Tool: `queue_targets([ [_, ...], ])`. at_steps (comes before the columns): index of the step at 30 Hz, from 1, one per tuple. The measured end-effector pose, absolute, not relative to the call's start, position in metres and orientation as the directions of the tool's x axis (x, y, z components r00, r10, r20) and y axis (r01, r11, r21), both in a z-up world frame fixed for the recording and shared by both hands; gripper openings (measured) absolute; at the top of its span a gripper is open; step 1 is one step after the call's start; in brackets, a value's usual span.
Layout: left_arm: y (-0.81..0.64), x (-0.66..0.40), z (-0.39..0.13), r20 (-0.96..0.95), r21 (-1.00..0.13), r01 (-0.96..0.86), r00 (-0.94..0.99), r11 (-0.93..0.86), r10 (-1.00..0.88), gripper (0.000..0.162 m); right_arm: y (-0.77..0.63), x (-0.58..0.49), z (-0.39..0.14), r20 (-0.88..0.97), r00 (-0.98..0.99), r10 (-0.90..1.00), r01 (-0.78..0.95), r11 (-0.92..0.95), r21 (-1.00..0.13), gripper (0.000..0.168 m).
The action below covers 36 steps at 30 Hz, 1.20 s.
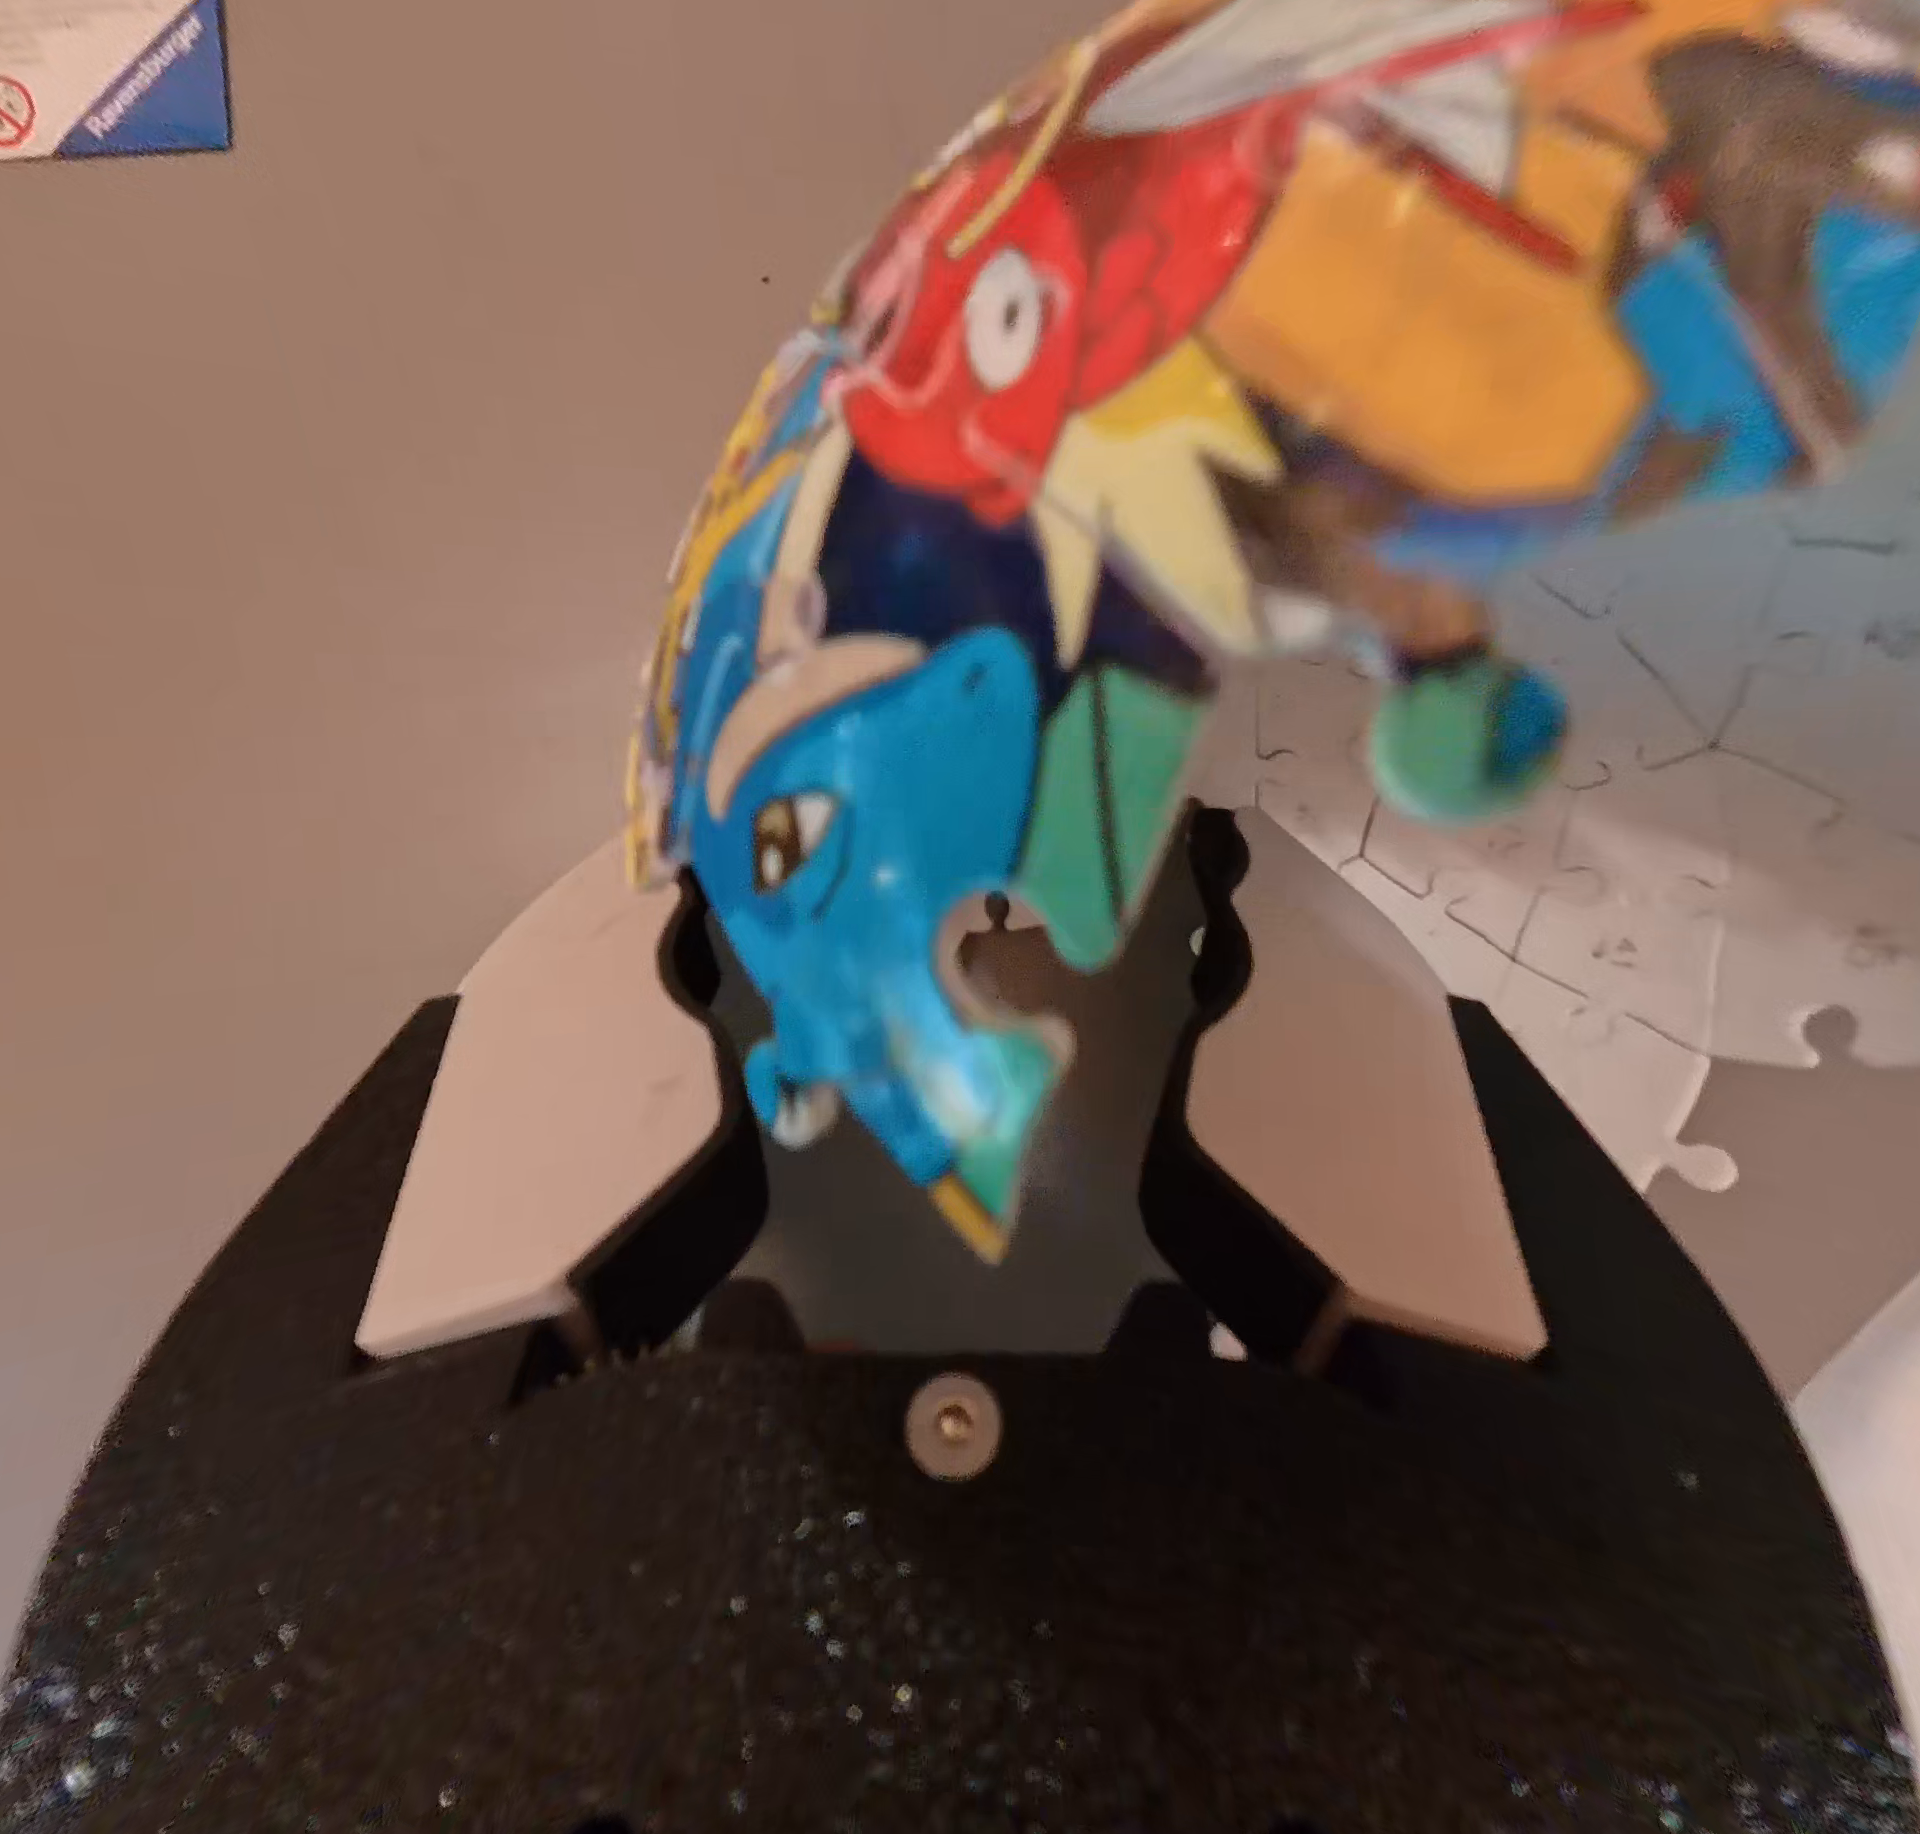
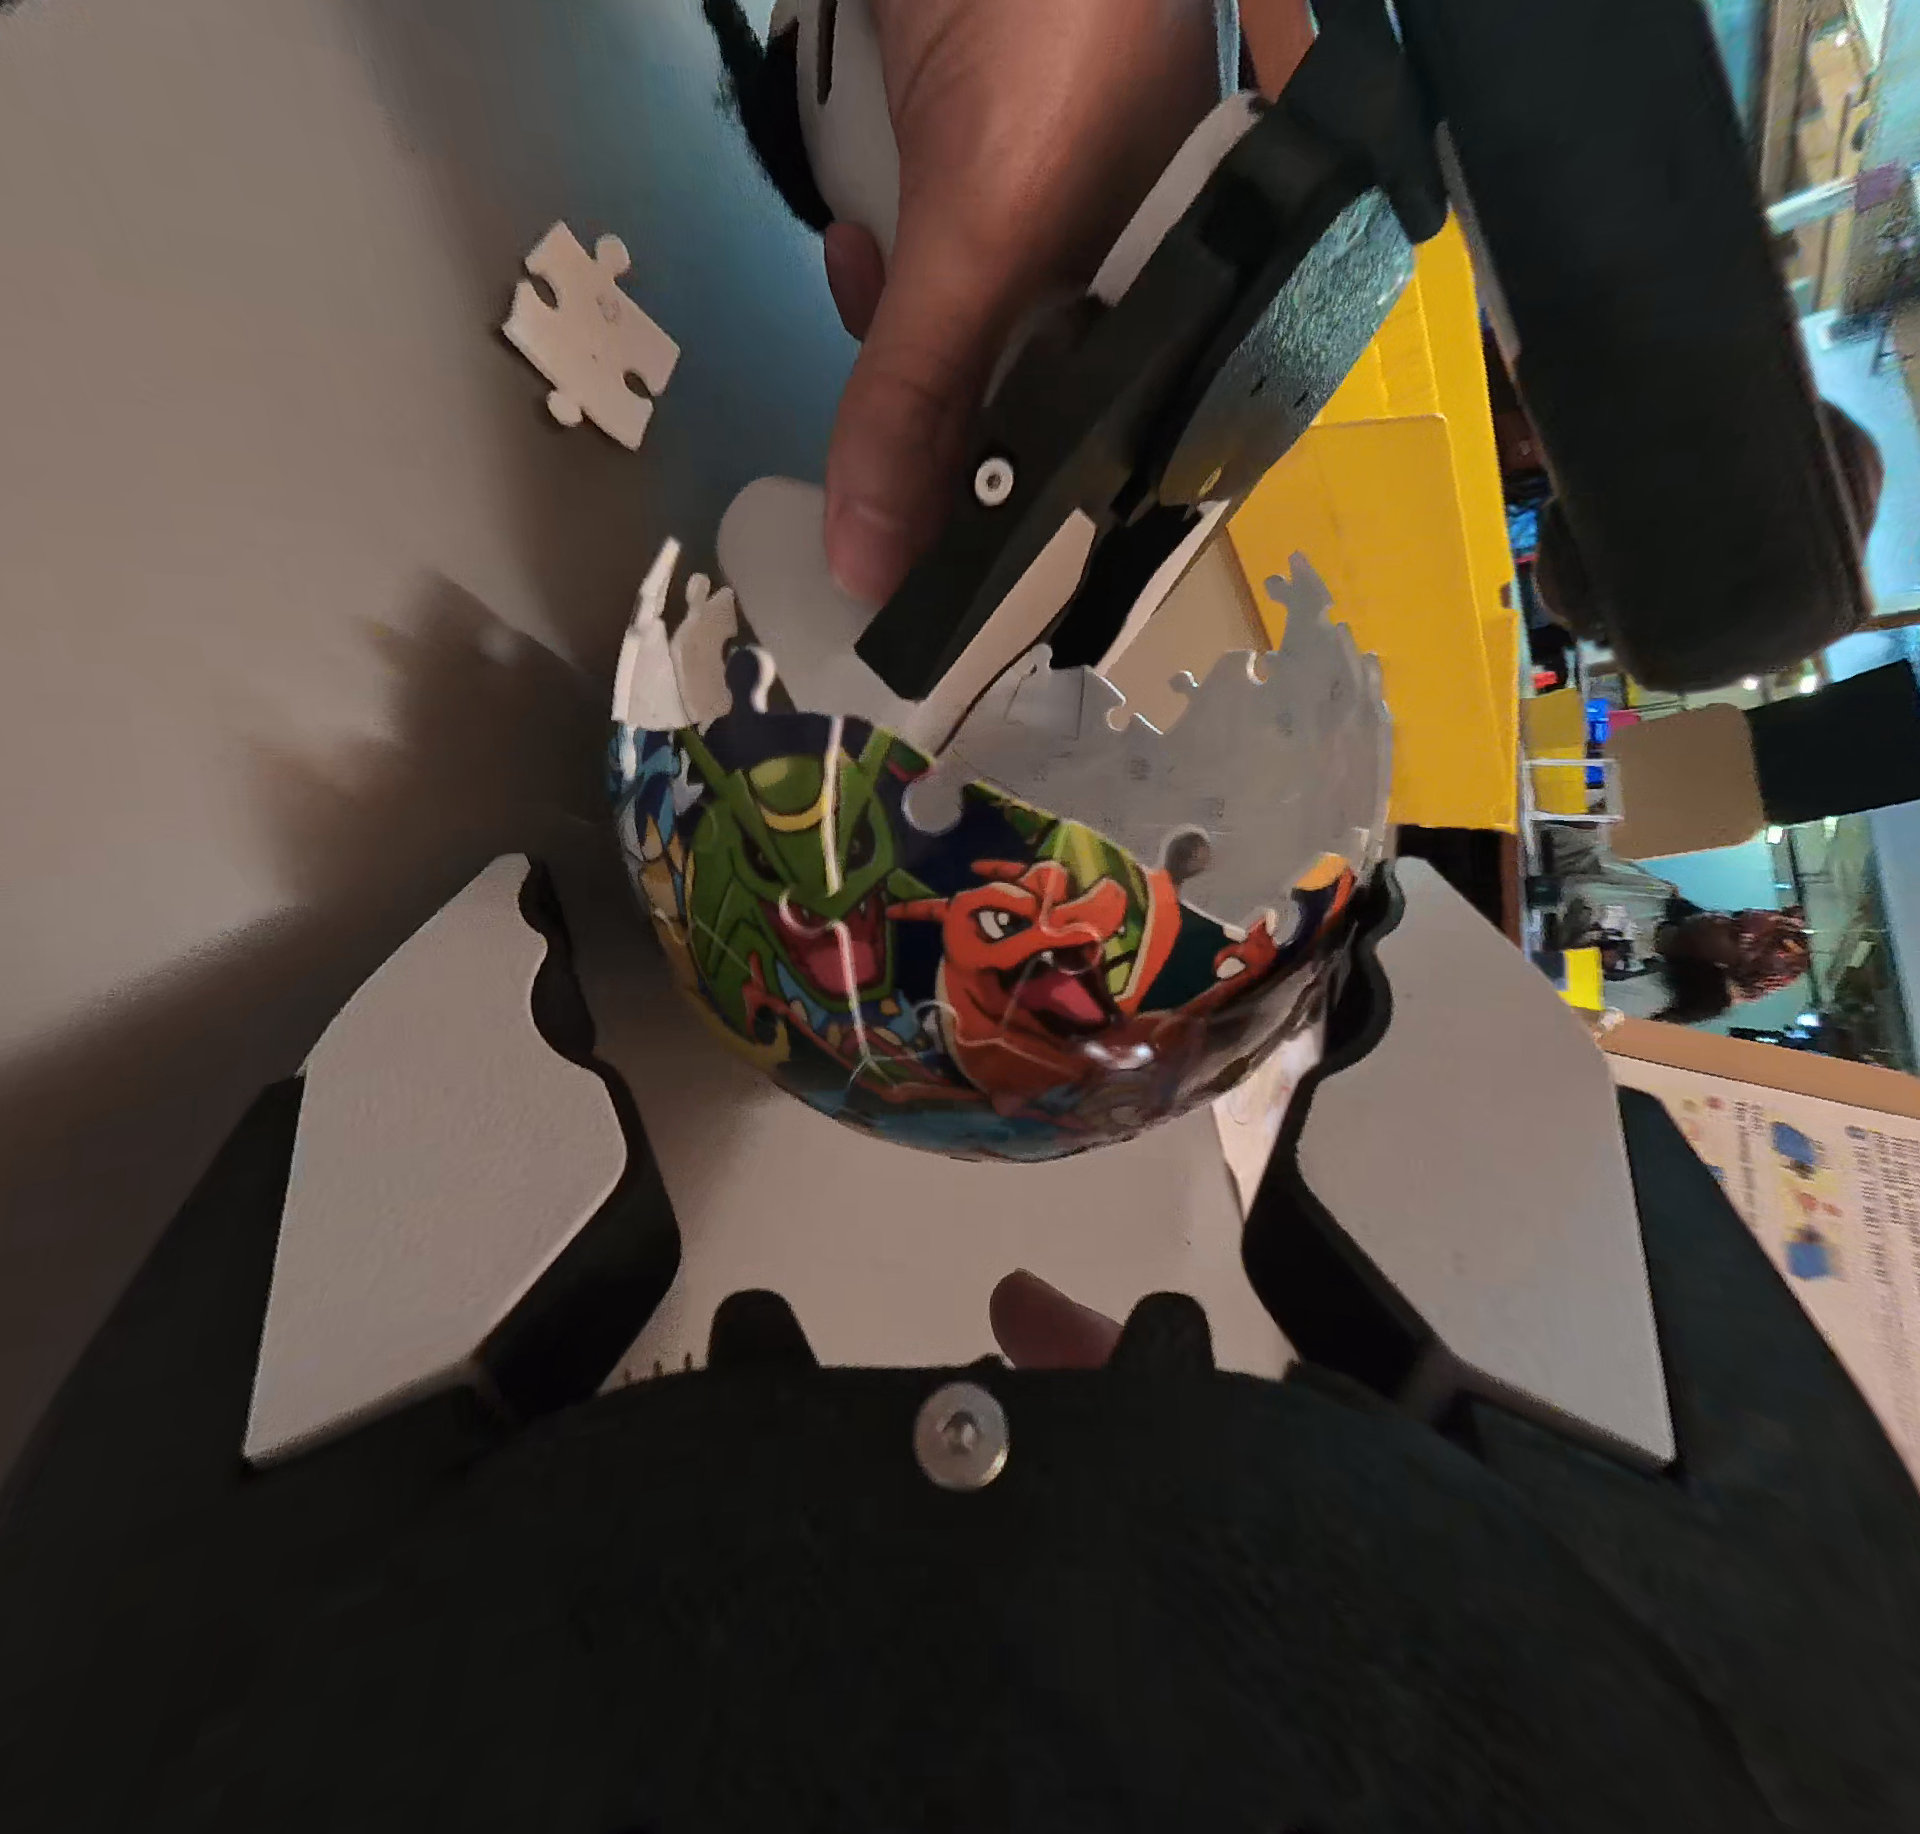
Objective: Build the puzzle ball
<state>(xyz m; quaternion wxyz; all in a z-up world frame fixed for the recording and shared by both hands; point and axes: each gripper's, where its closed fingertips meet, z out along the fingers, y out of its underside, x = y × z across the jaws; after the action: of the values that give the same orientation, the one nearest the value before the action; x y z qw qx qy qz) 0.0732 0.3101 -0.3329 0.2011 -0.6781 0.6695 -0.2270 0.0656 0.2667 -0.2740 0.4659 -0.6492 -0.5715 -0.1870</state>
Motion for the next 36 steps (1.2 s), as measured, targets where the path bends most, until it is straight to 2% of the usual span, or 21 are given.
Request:
queue_targets([
  [3,0.307,0.072,-0.332,0.038,-0.550,-0.835,0.015,-0.034,-0.999,0.087,0.264,0.054,-0.268,0.759,0.294,0.581,0.892,0.119,-0.436,0.135],
  [6,0.308,0.072,-0.332,0.034,-0.549,-0.834,0.036,-0.049,-0.999,0.090,0.265,0.048,-0.269,0.774,0.266,0.575,0.902,0.135,-0.410,0.136],
  [9,0.311,0.067,-0.332,0.044,-0.562,-0.823,0.067,-0.080,-0.997,0.093,0.267,0.046,-0.272,0.781,0.259,0.568,0.906,0.137,-0.401,0.141],
  [14,0.314,0.049,-0.320,0.130,-0.632,-0.751,0.144,-0.194,-0.981,0.093,0.265,0.040,-0.268,0.779,0.259,0.571,0.897,0.157,-0.413,0.137],
  [19,0.320,0.029,-0.321,0.096,-0.646,-0.723,0.244,-0.247,-0.965,0.093,0.263,0.036,-0.269,0.785,0.229,0.575,0.908,0.165,-0.385,0.138],
  [27,0.305,0.025,-0.331,0.018,-0.645,-0.734,0.262,-0.212,-0.965,0.095,0.256,0.028,-0.270,0.771,0.210,0.601,0.912,0.164,-0.376,0.140],
  [32,0.312,0.014,-0.312,0.020,-0.695,-0.685,0.288,-0.220,-0.957,0.095,0.255,0.028,-0.271,0.777,0.198,0.598,0.921,0.158,-0.356,0.141],
  [34,0.317,0.004,-0.301,0.027,-0.721,-0.656,0.298,-0.225,-0.954,0.093,0.254,0.027,-0.271,0.774,0.201,0.601,0.919,0.158,-0.361,0.141],
  [36,0.317,-0.006,-0.295,0.041,-0.738,-0.642,0.264,-0.207,-0.964,0.082,0.254,0.027,-0.270,0.775,0.199,0.600,0.920,0.159,-0.358,0.140],
])
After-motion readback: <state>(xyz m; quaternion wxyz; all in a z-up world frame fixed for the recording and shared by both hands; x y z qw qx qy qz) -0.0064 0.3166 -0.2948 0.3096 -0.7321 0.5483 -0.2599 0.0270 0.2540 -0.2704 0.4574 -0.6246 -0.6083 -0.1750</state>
